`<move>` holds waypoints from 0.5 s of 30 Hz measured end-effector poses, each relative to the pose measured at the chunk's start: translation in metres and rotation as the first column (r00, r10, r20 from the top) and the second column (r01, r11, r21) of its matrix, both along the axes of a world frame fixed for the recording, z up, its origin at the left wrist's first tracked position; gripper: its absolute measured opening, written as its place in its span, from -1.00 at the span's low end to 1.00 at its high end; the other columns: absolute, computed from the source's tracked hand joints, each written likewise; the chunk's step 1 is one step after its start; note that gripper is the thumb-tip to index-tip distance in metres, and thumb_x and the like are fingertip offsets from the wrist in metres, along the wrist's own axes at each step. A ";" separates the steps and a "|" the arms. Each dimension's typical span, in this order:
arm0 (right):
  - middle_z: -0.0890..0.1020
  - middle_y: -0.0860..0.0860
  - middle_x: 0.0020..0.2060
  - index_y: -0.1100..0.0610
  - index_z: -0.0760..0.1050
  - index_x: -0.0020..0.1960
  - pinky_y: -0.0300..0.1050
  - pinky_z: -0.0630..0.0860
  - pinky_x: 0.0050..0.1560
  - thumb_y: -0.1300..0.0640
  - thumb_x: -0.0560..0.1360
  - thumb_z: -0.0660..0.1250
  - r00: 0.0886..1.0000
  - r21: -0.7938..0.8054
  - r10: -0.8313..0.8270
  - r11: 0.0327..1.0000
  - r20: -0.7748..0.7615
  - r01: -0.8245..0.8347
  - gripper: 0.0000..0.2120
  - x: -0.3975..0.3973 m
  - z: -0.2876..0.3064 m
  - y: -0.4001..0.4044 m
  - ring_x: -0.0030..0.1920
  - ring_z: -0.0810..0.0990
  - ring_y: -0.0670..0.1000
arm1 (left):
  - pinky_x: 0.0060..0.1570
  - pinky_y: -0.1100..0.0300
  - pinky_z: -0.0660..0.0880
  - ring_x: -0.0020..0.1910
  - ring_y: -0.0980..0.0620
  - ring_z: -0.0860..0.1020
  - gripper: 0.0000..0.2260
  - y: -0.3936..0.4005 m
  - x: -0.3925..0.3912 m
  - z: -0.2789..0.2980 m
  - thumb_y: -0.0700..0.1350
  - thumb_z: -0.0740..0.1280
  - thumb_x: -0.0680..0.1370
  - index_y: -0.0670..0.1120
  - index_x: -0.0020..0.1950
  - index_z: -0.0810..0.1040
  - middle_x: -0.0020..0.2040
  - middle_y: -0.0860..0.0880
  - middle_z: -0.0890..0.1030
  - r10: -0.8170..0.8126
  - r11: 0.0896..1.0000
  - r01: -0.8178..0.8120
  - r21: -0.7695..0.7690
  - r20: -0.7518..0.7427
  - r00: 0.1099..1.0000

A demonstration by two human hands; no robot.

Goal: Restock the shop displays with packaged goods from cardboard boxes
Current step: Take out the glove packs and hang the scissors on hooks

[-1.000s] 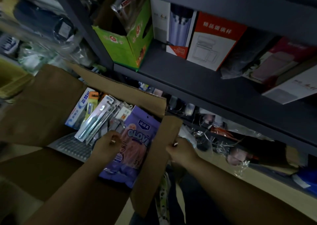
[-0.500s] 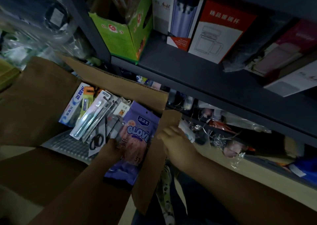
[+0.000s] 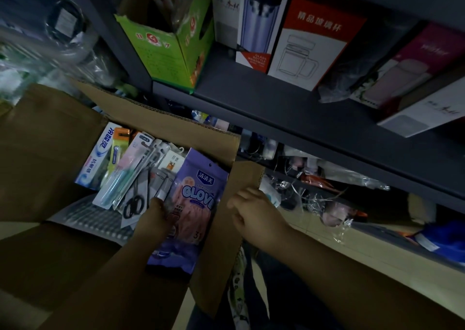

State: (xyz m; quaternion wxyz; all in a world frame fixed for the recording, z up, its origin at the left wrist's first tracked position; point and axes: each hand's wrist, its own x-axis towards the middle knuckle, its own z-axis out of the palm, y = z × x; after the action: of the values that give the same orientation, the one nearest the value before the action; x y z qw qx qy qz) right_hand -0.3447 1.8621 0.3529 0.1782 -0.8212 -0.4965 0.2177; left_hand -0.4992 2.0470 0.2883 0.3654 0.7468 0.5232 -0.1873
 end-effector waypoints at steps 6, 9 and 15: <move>0.61 0.08 -0.24 0.20 0.58 -0.17 -0.20 0.29 -0.10 0.29 0.31 0.36 0.999 -0.005 -0.004 1.000 -0.042 0.004 -0.89 0.000 -0.001 0.000 -0.15 0.58 0.14 | -0.18 0.10 0.48 -0.17 -0.12 0.56 -0.80 -0.005 0.001 -0.006 -0.16 0.37 0.53 -0.28 0.05 0.57 -0.09 -0.20 0.61 0.035 0.980 -0.032 -0.198 0.011 0.999; 0.62 0.14 -0.15 0.25 0.59 -0.10 -0.18 0.26 -0.05 0.28 0.39 0.31 0.999 -0.007 -0.024 1.000 -0.027 0.024 -0.87 0.001 0.000 0.001 -0.04 0.55 0.16 | -0.21 0.16 0.42 -0.18 -0.09 0.55 -0.85 -0.007 0.005 -0.008 -0.15 0.36 0.53 -0.24 -0.01 0.57 -0.11 -0.19 0.61 -0.014 0.980 0.014 -0.200 0.001 1.000; 0.60 0.16 -0.11 0.26 0.58 -0.04 -0.16 0.25 -0.02 0.28 0.45 0.27 0.998 0.007 -0.018 1.000 -0.062 0.018 -0.85 0.004 0.002 -0.001 0.00 0.51 0.16 | -0.08 0.07 0.46 -0.08 -0.15 0.56 -0.92 -0.015 -0.002 -0.018 -0.26 0.29 0.56 -0.21 0.04 0.49 -0.07 -0.18 0.58 -0.046 0.982 0.060 -0.177 0.079 0.996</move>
State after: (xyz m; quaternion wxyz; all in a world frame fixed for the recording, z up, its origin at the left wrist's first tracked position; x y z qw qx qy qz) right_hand -0.3409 1.8615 0.3551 0.1986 -0.8178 -0.4841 0.2396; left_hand -0.5012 2.0319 0.2702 0.4453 0.7309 0.4702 -0.2153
